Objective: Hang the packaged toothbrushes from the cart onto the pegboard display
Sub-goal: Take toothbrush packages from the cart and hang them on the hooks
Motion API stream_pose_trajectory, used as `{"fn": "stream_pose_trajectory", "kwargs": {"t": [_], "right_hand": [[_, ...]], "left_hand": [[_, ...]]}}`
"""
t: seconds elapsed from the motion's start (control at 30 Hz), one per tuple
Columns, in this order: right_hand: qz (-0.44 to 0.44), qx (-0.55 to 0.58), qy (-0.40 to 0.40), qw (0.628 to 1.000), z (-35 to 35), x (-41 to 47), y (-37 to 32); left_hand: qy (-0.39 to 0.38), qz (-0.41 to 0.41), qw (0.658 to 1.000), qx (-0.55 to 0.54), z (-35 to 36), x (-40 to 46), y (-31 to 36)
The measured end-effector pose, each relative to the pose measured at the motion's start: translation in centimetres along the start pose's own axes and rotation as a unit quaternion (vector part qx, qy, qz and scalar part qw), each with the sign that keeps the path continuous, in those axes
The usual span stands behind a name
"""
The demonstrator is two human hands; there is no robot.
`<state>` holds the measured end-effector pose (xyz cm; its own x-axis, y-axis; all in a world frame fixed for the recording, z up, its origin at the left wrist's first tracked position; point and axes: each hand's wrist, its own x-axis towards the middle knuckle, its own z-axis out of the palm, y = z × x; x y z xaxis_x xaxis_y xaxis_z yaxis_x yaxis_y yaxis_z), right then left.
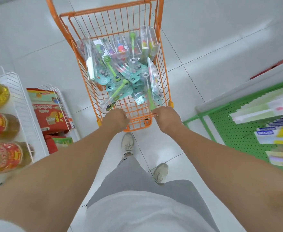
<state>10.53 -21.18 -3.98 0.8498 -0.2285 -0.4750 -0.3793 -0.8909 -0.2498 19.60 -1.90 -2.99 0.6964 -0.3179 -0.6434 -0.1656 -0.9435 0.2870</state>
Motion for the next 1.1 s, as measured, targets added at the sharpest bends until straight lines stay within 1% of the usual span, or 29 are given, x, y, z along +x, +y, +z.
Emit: {"fn": "stream_pose_trajectory", "kwargs": {"t": [0.1, 0.2, 0.3, 0.4, 0.5, 0.6, 0.7, 0.77, 0.87, 0.9, 0.93, 0.97, 1.03, 1.07, 1.1], "right_hand": [[-0.014, 0.046, 0.003, 0.999, 2.4, -2.7, 1.5], [-0.014, 0.056, 0.012, 0.998, 4.0, -5.2, 2.0], [0.001, 0.076, 0.012, 0.997, 6.5, -8.6, 3.0], [0.012, 0.075, 0.006, 0.997, 8.3, -12.6, 3.5], [0.019, 0.054, -0.017, 0.998, 9.7, -16.0, 4.1], [0.027, 0.035, -0.058, 0.997, 10.7, -19.1, 4.4], [0.064, 0.029, -0.090, 0.994, 11.7, -22.0, 4.4], [0.082, 0.020, -0.102, 0.991, 12.5, -23.7, 4.4], [0.101, 0.014, -0.131, 0.986, 13.2, -26.2, 4.3], [0.109, 0.017, -0.135, 0.985, 13.3, -26.9, 4.2], [0.114, 0.028, -0.123, 0.985, 13.2, -27.5, 3.9], [0.113, 0.050, -0.090, 0.988, 13.0, -27.8, 3.5], [0.101, 0.105, 0.002, 0.989, 12.4, -28.1, 2.2], [0.096, 0.129, 0.038, 0.986, 12.1, -28.1, 1.4], [0.097, 0.154, 0.060, 0.982, 12.0, -27.8, 0.9]], "left_hand": [[0.007, -0.035, 0.999, 0.012, 2.9, -2.6, -0.5], [0.008, -0.041, 0.999, 0.018, 5.2, -5.1, -0.9], [0.002, -0.040, 0.999, -0.035, 8.4, -8.4, -1.4], [-0.034, -0.020, 0.998, -0.053, 11.3, -11.3, -1.9], [-0.061, -0.002, 0.997, -0.038, 14.0, -13.9, -2.3], [-0.085, 0.011, 0.996, -0.023, 16.3, -16.3, -2.9], [-0.126, 0.007, 0.989, -0.080, 18.8, -18.4, -3.6], [-0.122, 0.008, 0.988, -0.095, 19.8, -19.7, -4.0], [-0.133, 0.022, 0.989, -0.067, 20.6, -21.3, -4.5], [-0.122, 0.023, 0.989, -0.077, 20.7, -21.7, -4.6], [-0.093, 0.022, 0.991, -0.095, 20.7, -22.2, -4.6], [-0.048, 0.013, 0.992, -0.115, 20.6, -22.4, -4.6], [0.054, -0.011, 0.988, -0.146, 20.2, -23.1, -4.8], [0.091, -0.024, 0.984, -0.152, 20.0, -23.3, -5.0], [0.112, -0.035, 0.981, -0.153, 20.0, -23.5, -5.2]]}}
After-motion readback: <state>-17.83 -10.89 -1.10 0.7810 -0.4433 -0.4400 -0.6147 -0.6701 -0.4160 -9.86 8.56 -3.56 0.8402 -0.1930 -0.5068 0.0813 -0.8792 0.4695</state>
